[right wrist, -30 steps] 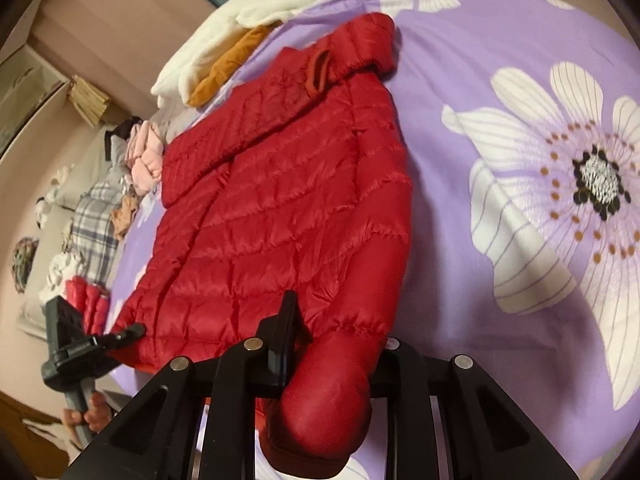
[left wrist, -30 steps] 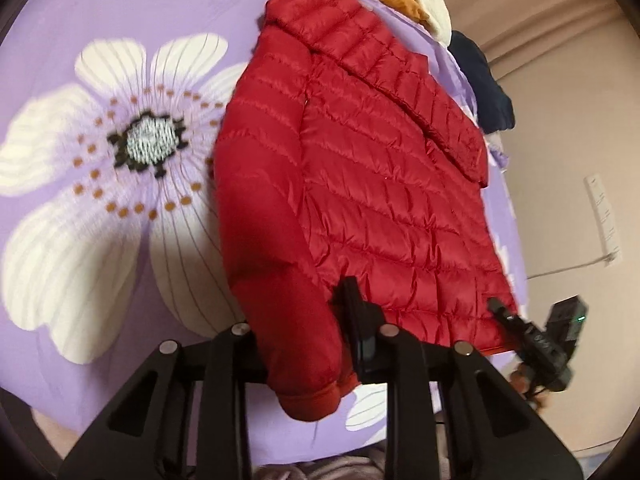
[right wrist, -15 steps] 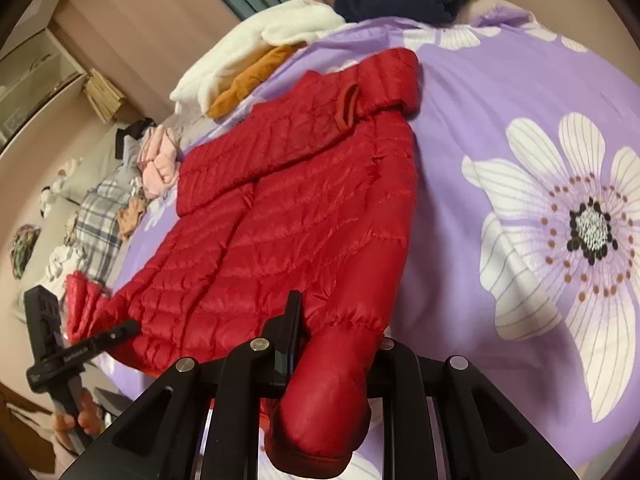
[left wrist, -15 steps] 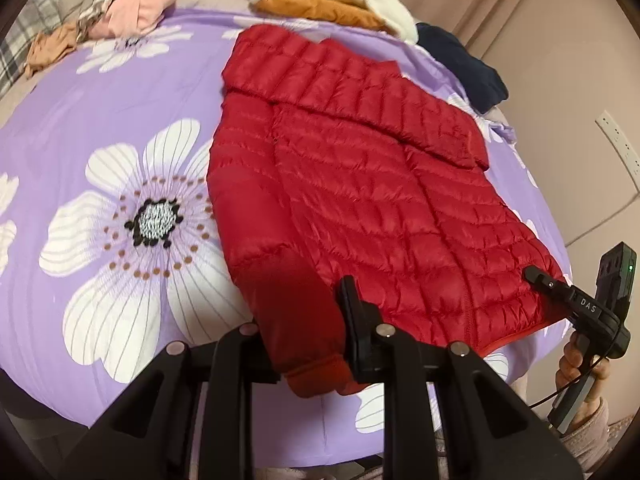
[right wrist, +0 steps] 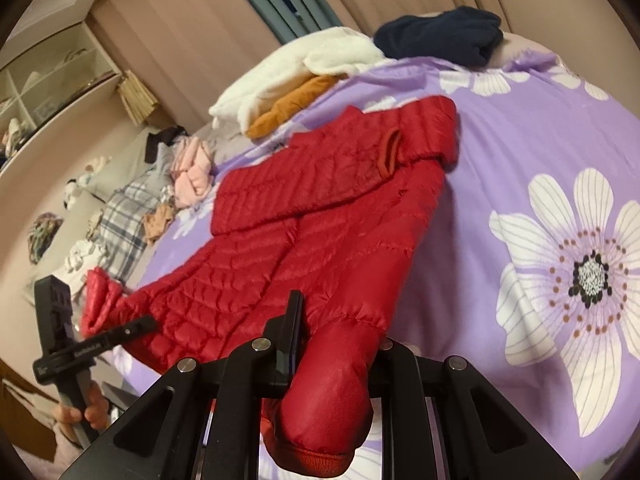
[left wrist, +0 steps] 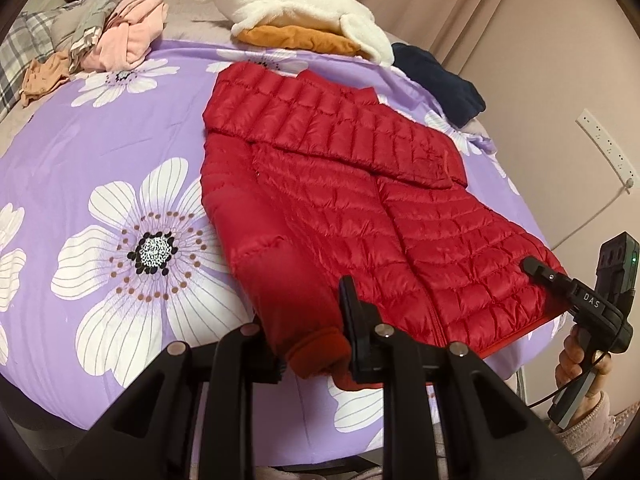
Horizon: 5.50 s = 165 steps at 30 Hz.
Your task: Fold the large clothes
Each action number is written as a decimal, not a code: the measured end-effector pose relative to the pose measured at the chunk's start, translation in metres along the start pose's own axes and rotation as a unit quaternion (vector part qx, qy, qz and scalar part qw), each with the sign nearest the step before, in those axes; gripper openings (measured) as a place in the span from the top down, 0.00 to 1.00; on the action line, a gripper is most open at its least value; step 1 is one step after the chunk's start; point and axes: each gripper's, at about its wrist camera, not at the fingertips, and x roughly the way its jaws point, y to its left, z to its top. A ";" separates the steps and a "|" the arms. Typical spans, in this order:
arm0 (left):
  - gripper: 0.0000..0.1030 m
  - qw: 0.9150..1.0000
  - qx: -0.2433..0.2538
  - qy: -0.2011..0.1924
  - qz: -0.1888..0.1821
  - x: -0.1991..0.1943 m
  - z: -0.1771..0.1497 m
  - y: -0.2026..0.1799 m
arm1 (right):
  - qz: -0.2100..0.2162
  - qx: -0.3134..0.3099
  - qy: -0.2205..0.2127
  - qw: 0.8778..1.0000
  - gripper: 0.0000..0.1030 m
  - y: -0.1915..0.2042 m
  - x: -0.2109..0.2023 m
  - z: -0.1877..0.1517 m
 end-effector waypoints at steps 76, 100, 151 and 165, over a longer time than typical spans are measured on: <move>0.79 0.995 -0.007 -0.083 0.048 0.045 0.196 0.003 | 0.057 0.087 -0.073 0.992 0.81 -0.036 0.036 0.159; 0.23 0.988 -0.068 -0.051 0.126 0.125 0.233 0.058 | 0.068 0.243 -0.027 0.967 0.39 -0.114 0.109 0.178; 0.58 0.980 0.162 0.015 0.116 0.148 0.053 -0.048 | -0.179 -0.158 0.027 0.971 0.36 0.010 0.107 0.052; 0.41 0.998 0.039 0.018 0.046 0.110 0.062 -0.005 | -0.178 -0.120 0.026 0.976 0.36 0.005 0.099 0.050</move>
